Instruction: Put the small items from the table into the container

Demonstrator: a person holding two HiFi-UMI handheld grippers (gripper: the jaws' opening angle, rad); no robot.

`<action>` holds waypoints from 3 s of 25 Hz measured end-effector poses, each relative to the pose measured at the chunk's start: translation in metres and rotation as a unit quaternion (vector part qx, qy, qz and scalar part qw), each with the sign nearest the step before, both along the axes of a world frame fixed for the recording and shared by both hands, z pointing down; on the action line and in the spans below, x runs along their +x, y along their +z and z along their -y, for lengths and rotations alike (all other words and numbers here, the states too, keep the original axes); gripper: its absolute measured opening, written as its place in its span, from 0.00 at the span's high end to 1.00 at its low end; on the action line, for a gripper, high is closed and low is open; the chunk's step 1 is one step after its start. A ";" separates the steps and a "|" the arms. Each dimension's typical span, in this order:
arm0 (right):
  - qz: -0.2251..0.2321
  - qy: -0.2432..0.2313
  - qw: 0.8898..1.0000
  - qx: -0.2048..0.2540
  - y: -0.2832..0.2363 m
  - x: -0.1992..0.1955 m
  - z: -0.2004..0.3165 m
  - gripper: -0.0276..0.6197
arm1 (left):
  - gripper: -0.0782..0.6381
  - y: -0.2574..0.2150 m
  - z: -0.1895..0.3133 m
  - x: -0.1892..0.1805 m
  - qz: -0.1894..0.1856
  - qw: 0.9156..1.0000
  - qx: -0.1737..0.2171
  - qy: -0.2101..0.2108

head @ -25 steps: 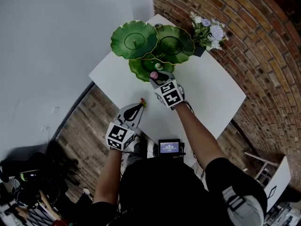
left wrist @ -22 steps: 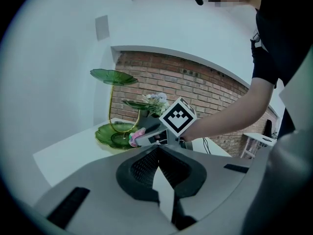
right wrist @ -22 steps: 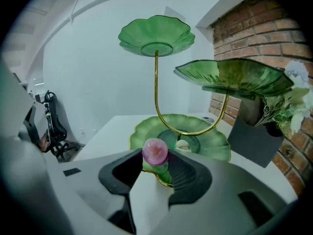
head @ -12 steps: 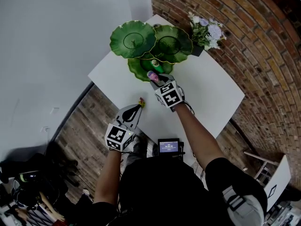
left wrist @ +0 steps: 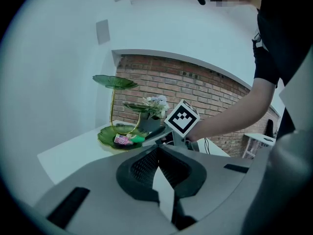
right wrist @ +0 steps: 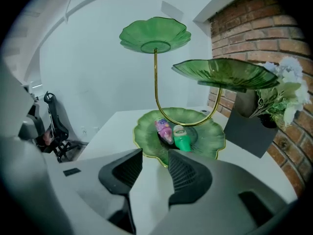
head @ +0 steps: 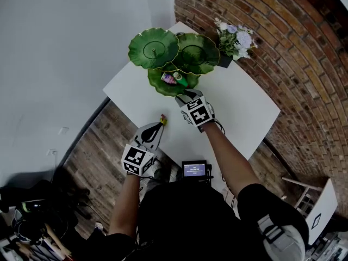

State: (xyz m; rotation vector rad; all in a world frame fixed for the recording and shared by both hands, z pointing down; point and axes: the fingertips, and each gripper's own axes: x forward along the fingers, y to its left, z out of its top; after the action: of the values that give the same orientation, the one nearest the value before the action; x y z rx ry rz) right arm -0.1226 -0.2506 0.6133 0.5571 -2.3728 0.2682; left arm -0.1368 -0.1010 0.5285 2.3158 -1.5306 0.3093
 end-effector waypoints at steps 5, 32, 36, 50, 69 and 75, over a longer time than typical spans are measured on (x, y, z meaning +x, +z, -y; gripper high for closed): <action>0.008 0.006 1.000 0.004 -0.011 0.008 -0.003 0.69 | 0.88 -0.004 -0.002 0.002 0.001 1.000 0.006 0.005; 0.122 0.031 0.992 0.005 -0.079 0.072 -0.084 0.92 | 0.88 -0.017 -0.028 0.011 -0.011 0.999 0.030 0.011; 0.121 0.036 0.992 0.000 -0.078 0.077 -0.094 0.92 | 0.88 -0.016 -0.031 0.010 -0.014 0.999 0.030 0.011; 0.118 0.044 0.992 -0.006 -0.071 0.077 -0.103 0.92 | 0.88 -0.015 -0.033 0.000 -0.023 0.999 0.032 0.000; 0.112 0.050 0.992 -0.017 -0.062 0.089 -0.095 0.92 | 0.81 0.019 -0.019 -0.001 -0.038 0.998 -0.024 -0.033; 0.106 0.050 0.993 -0.023 -0.056 0.093 -0.091 0.92 | 0.70 0.041 -0.008 0.001 -0.028 0.997 -0.055 -0.041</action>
State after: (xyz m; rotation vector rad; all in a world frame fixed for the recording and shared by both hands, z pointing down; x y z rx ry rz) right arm -0.0292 -0.1597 0.5571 0.6535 -2.5394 0.4462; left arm -0.1360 -0.0926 0.5693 2.1524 -1.5375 0.2972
